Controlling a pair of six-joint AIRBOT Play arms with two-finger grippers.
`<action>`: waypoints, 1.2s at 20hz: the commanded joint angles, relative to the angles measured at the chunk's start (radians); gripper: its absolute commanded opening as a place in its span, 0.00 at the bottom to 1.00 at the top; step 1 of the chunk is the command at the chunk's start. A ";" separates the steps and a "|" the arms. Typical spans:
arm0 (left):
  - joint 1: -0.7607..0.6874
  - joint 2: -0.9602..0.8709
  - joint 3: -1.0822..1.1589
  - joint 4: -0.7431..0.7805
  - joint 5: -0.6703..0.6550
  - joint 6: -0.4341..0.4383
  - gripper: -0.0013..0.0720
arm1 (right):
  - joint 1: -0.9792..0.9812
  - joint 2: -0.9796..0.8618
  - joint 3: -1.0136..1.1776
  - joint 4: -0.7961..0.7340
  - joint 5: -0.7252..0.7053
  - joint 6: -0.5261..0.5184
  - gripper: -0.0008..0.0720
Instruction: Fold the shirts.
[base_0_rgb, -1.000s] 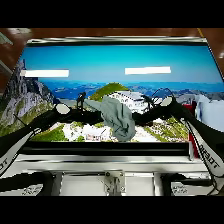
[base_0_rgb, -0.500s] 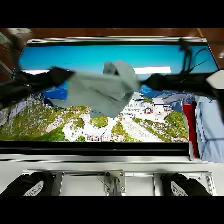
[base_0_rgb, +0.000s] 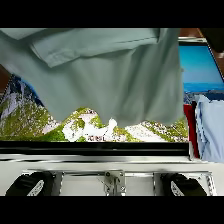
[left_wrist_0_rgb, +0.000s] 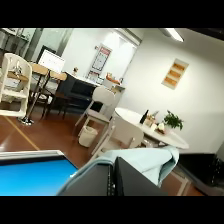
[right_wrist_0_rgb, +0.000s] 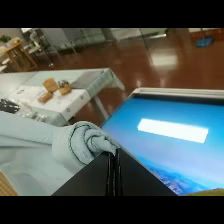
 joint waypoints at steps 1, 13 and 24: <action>0.001 0.015 0.021 0.034 -0.179 -0.005 0.07 | 0.001 0.021 0.034 -0.015 0.060 0.019 0.09; 0.001 0.006 -0.432 0.500 -0.486 -0.293 0.07 | 0.002 -0.392 0.034 0.004 0.151 -0.032 0.09; 0.004 -0.249 -0.655 0.476 0.095 -0.330 0.07 | 0.002 -0.952 0.034 0.063 0.200 -0.017 0.09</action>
